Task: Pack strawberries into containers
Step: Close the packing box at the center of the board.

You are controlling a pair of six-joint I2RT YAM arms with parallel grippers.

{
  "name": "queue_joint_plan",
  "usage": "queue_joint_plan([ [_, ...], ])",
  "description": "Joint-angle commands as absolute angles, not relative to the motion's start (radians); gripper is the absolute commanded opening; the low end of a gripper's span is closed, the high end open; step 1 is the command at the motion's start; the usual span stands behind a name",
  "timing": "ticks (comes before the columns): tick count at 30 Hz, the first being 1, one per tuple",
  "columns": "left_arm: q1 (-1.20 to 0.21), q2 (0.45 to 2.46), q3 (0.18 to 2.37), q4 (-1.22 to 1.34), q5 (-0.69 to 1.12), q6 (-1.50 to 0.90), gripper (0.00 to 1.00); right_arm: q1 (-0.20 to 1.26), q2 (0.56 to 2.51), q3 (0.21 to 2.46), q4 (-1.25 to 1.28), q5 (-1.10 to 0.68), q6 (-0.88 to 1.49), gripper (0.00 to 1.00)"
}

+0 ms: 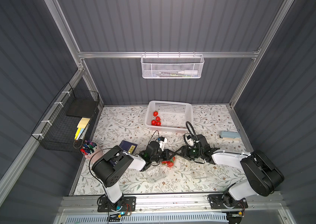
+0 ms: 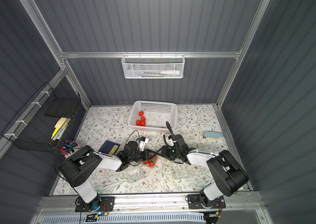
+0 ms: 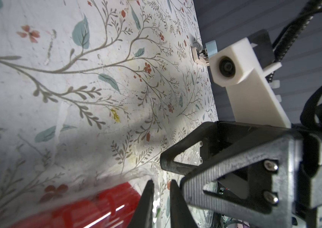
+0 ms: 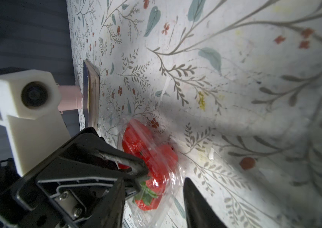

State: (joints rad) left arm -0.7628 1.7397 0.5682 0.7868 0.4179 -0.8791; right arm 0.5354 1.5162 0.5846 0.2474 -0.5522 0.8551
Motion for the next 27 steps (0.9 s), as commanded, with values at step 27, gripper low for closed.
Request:
queue_joint_plan([
  [27, -0.774, 1.726, 0.556, 0.681, 0.384, -0.865, 0.14, 0.584, 1.632, 0.49, 0.428, -0.571, 0.913, 0.41],
])
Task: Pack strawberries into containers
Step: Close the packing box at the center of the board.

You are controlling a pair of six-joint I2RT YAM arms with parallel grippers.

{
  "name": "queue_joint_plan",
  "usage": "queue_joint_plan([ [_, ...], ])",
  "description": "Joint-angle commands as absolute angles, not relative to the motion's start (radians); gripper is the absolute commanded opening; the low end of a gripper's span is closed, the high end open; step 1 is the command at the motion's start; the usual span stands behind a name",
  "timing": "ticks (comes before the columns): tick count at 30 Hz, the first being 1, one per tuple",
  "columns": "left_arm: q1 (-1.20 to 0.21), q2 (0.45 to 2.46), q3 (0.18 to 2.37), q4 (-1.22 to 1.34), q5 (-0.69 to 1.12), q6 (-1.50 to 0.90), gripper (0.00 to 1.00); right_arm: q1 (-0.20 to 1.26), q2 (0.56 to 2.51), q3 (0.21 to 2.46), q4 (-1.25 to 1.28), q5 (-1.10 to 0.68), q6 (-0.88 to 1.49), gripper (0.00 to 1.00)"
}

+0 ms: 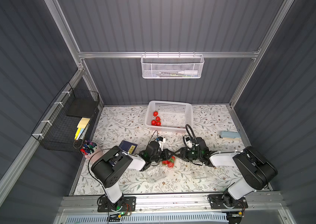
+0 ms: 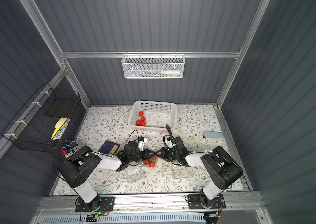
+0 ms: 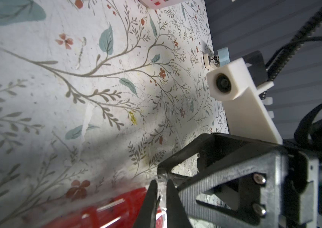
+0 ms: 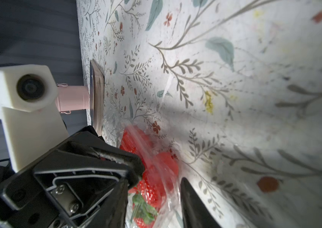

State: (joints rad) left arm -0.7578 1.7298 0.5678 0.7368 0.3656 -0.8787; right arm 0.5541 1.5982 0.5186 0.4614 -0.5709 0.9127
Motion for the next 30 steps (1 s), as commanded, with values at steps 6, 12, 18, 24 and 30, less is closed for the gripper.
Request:
queue_joint_plan([
  [6, -0.774, 1.738, 0.56, 0.684, 0.384, -0.861, 0.14, 0.608, 1.604, 0.479, 0.353, -0.532, 0.882, 0.45],
  [12, -0.774, 1.738, 0.56, 0.691, 0.384, -0.862, 0.14, 0.61, 1.601, 0.478, 0.349, -0.516, 0.878, 0.51],
  [18, -0.776, 1.733, 0.558, 0.692, 0.384, -0.862, 0.14, 0.607, 1.607, 0.47, 0.408, -0.487, 0.905, 0.49],
  [24, -0.775, 1.732, 0.558, 0.689, 0.381, -0.864, 0.14, 0.598, 1.587, 0.451, 0.464, -0.46, 0.929, 0.45],
  [30, -0.774, 1.727, 0.559, 0.683, 0.378, -0.863, 0.14, 0.576, 1.595, 0.42, 0.551, -0.473, 0.968, 0.44],
])
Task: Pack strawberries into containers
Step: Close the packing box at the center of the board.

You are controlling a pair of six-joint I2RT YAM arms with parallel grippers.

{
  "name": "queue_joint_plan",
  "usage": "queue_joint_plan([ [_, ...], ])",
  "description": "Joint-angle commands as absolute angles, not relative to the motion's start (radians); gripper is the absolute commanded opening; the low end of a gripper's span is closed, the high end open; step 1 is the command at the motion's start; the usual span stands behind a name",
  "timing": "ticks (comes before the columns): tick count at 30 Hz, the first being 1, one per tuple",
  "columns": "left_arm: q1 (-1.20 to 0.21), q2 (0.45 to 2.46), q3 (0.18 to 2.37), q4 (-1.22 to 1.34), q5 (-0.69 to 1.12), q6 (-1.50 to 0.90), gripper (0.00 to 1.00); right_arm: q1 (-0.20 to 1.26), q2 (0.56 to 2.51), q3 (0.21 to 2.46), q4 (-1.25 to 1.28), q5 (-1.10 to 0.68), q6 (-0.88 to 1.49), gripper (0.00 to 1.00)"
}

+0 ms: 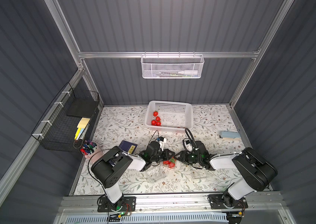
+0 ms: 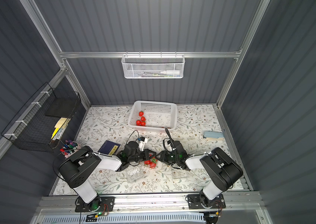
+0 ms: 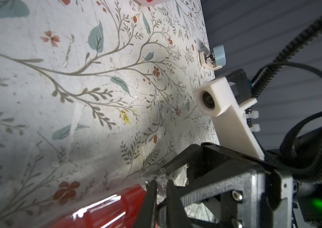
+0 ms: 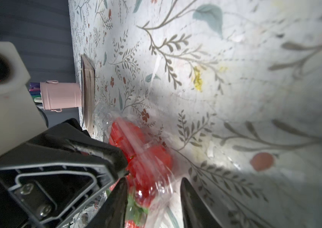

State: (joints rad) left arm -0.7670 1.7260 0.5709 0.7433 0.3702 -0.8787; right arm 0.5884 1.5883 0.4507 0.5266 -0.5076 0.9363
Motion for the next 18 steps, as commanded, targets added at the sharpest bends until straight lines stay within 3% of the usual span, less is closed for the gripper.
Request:
queue_joint_plan([
  [1, -0.775, 1.728, 0.56, 0.684, 0.377, -0.865, 0.14, 0.571, 1.601, 0.414, 0.574, -0.478, 0.977, 0.43],
  [15, -0.775, 1.743, 0.549, 0.709, 0.376, -0.879, 0.14, 0.56, 1.683, 0.401, 0.7, -0.532, 1.031, 0.22],
  [18, -0.776, 1.749, 0.551, 0.71, 0.377, -0.879, 0.14, 0.559, 1.664, 0.402, 0.673, -0.528, 1.019, 0.26],
])
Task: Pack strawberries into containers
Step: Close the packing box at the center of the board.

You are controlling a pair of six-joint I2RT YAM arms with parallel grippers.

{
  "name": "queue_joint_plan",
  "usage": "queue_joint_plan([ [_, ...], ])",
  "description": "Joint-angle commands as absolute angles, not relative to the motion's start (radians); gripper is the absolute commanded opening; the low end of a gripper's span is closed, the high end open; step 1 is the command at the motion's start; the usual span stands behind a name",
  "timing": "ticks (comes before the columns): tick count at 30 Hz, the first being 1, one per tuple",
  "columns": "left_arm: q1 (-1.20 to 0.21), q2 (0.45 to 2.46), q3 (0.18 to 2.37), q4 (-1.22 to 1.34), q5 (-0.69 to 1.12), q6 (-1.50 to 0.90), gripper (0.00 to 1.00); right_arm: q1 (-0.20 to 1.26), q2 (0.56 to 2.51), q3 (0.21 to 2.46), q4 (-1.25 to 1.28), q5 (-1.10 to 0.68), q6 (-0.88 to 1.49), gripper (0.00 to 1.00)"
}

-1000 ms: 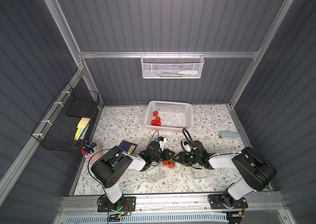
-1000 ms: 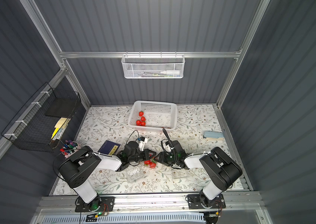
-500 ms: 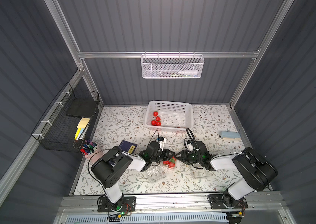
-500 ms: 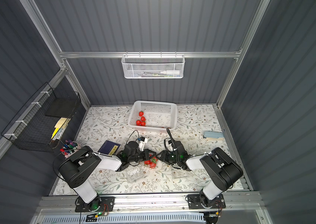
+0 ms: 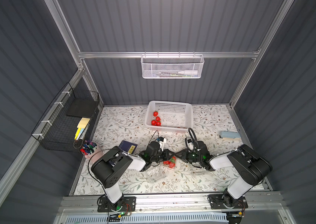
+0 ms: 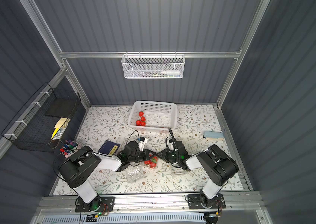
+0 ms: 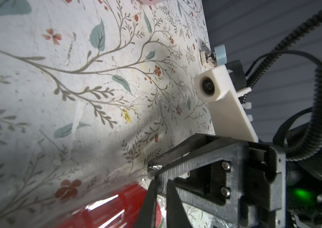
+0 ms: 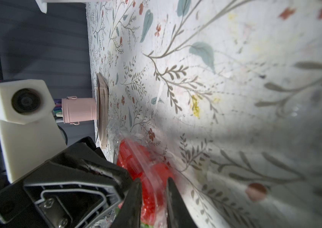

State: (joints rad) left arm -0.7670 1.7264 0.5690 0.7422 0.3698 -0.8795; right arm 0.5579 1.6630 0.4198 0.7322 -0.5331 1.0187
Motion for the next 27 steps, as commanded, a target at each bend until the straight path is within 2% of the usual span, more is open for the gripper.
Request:
queue_joint_plan([
  [1, -0.775, 1.747, 0.551, 0.712, 0.379, -0.879, 0.14, 0.559, 1.654, 0.403, 0.665, -0.531, 1.014, 0.29],
  [5, -0.774, 1.738, 0.566, 0.702, 0.384, -0.874, 0.14, 0.56, 1.593, 0.431, 0.555, -0.523, 0.969, 0.43],
  [8, -0.774, 1.712, 0.593, 0.653, 0.378, -0.853, 0.14, 0.561, 1.52, 0.456, 0.415, -0.506, 0.921, 0.47],
  [13, -0.775, 1.651, 0.621, 0.584, 0.344, -0.825, 0.14, 0.586, 1.411, 0.478, 0.194, -0.496, 0.855, 0.48],
  [21, -0.775, 1.585, 0.572, 0.592, 0.322, -0.834, 0.15, 0.706, 1.322, 0.487, 0.004, -0.452, 0.846, 0.48],
  [27, -0.775, 1.598, 0.514, 0.672, 0.318, -0.859, 0.15, 0.744, 1.332, 0.459, 0.079, -0.431, 0.893, 0.5],
])
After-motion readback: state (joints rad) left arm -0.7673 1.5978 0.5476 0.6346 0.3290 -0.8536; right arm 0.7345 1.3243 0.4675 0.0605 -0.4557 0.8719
